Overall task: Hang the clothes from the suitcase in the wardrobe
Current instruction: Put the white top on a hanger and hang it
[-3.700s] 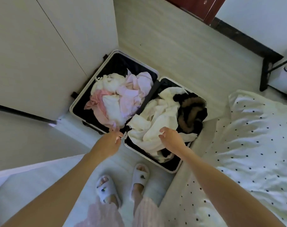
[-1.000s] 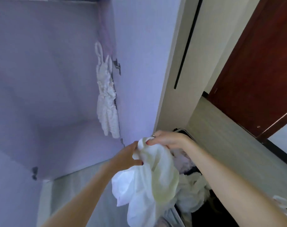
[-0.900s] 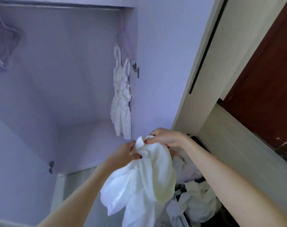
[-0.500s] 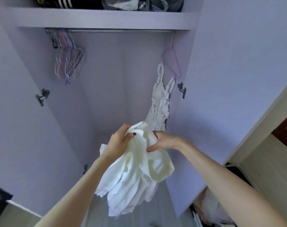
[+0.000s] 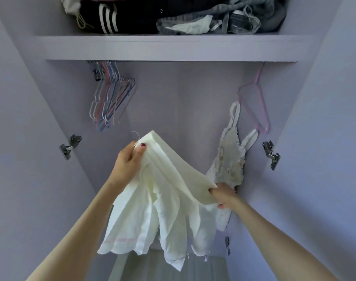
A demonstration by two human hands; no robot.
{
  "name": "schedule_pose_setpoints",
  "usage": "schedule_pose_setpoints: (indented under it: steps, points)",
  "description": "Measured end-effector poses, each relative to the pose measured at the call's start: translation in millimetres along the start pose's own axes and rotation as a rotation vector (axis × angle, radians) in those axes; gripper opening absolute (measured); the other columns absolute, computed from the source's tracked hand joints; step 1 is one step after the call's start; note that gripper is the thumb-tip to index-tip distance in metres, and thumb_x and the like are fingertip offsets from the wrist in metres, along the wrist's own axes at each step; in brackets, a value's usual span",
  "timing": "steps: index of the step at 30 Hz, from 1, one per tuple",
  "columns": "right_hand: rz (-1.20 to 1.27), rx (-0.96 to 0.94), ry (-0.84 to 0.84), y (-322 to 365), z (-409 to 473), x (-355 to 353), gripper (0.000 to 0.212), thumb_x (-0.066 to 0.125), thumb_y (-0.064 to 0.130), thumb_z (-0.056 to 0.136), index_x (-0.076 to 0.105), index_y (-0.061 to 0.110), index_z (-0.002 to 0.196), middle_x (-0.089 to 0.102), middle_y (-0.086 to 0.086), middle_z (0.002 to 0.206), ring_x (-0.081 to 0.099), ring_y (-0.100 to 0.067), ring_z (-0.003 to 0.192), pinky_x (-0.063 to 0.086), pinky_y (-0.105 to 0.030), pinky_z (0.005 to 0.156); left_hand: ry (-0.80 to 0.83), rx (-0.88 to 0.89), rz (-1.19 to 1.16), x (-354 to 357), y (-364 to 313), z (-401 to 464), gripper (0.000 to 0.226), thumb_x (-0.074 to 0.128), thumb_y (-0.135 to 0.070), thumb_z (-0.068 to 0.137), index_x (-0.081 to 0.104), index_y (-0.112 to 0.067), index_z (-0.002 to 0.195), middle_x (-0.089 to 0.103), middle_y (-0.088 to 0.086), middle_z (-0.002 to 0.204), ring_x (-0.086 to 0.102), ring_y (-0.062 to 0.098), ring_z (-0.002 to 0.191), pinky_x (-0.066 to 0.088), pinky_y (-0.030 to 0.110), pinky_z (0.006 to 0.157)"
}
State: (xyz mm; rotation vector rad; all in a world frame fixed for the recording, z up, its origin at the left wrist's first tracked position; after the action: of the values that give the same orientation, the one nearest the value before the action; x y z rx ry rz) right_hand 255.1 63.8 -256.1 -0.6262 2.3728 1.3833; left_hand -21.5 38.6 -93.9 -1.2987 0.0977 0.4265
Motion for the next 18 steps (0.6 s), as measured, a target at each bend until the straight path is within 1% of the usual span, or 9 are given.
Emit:
schedule_pose_setpoints:
  steps: [3,5,7,8,10,12,15,17,18]
  points:
    - [0.312,0.009,-0.076,13,26,-3,0.017,0.051,0.014,0.091,0.058,0.006,0.104,0.053,-0.008,0.095,0.053,-0.025,0.092,0.049,-0.039,0.086,-0.088,-0.120,0.027,-23,36,16,0.024,0.042,-0.024,0.099,0.050,-0.011,0.080,0.044,-0.002,0.071,0.042,0.011,0.064,0.037,0.024,0.060]
    - [0.375,-0.047,-0.106,31,38,-8,0.006,0.058,0.013,0.087,0.059,0.009,0.083,0.053,-0.007,0.078,0.050,-0.019,0.071,0.046,-0.030,0.066,-0.169,-0.206,0.032,-43,65,23,0.024,0.042,-0.024,0.098,0.051,-0.010,0.080,0.043,-0.001,0.070,0.040,0.014,0.063,0.035,0.024,0.057]
    - [0.387,-0.106,-0.072,51,49,-6,0.014,0.063,0.022,0.078,0.063,0.008,0.081,0.056,-0.009,0.076,0.050,-0.019,0.068,0.038,-0.028,0.060,-0.221,-0.277,0.043,-60,91,28,0.028,0.042,-0.025,0.098,0.048,-0.011,0.074,0.041,0.000,0.067,0.036,0.016,0.061,0.031,0.027,0.055]
    - [0.409,-0.137,-0.024,63,58,1,0.027,0.064,0.030,0.074,0.066,0.006,0.088,0.060,-0.009,0.082,0.054,-0.021,0.074,0.041,-0.030,0.067,-0.241,-0.315,0.043,-68,105,31,0.029,0.042,-0.026,0.098,0.046,-0.011,0.073,0.040,0.002,0.068,0.035,0.017,0.062,0.030,0.028,0.055]
    - [0.472,-0.195,0.071,90,67,16,0.048,0.065,0.044,0.078,0.066,0.007,0.108,0.067,-0.003,0.104,0.061,-0.019,0.097,0.045,-0.032,0.092,-0.283,-0.376,0.044,-83,128,36,0.028,0.043,-0.029,0.097,0.046,-0.011,0.076,0.038,0.008,0.071,0.036,0.019,0.068,0.028,0.030,0.057]
    - [0.462,-0.264,0.174,118,74,33,0.049,0.061,0.049,0.084,0.062,0.013,0.117,0.062,0.000,0.124,0.057,-0.015,0.113,0.039,-0.033,0.106,-0.331,-0.424,0.021,-97,146,45,0.028,0.045,-0.033,0.094,0.046,-0.012,0.077,0.038,0.009,0.072,0.035,0.019,0.069,0.028,0.030,0.059]
    - [0.450,-0.170,0.545,144,78,66,0.056,0.071,0.042,0.073,0.061,0.011,0.119,0.065,-0.007,0.120,0.064,-0.018,0.105,0.051,-0.032,0.092,-0.408,-0.500,-0.030,-121,169,63,0.029,0.039,-0.027,0.097,0.039,-0.011,0.073,0.034,0.003,0.064,0.030,0.020,0.060,0.024,0.029,0.055]
    - [0.394,-0.077,0.790,156,75,84,0.056,0.087,0.025,0.056,0.069,0.004,0.105,0.071,-0.011,0.104,0.070,-0.020,0.093,0.057,-0.030,0.078,-0.428,-0.527,-0.028,-135,184,79,0.032,0.037,-0.022,0.098,0.036,-0.010,0.068,0.032,0.003,0.062,0.028,0.018,0.056,0.023,0.028,0.054]
    - [0.349,-0.070,0.823,161,78,88,0.046,0.087,0.013,0.055,0.072,0.003,0.098,0.073,-0.011,0.098,0.071,-0.019,0.088,0.057,-0.029,0.075,-0.422,-0.536,-0.005,-139,188,85,0.035,0.037,-0.023,0.099,0.036,-0.011,0.066,0.032,0.004,0.062,0.028,0.019,0.055,0.022,0.029,0.054]
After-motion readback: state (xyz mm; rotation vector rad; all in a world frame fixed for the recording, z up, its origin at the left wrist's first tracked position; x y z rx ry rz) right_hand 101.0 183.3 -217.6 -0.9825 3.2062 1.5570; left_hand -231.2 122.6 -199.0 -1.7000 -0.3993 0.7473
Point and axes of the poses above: each hand's wrist, its own z-axis towards the middle knuckle, its own x-axis out of the palm, y = z × x, the point moved 8 cm from there along z, towards the middle knuckle
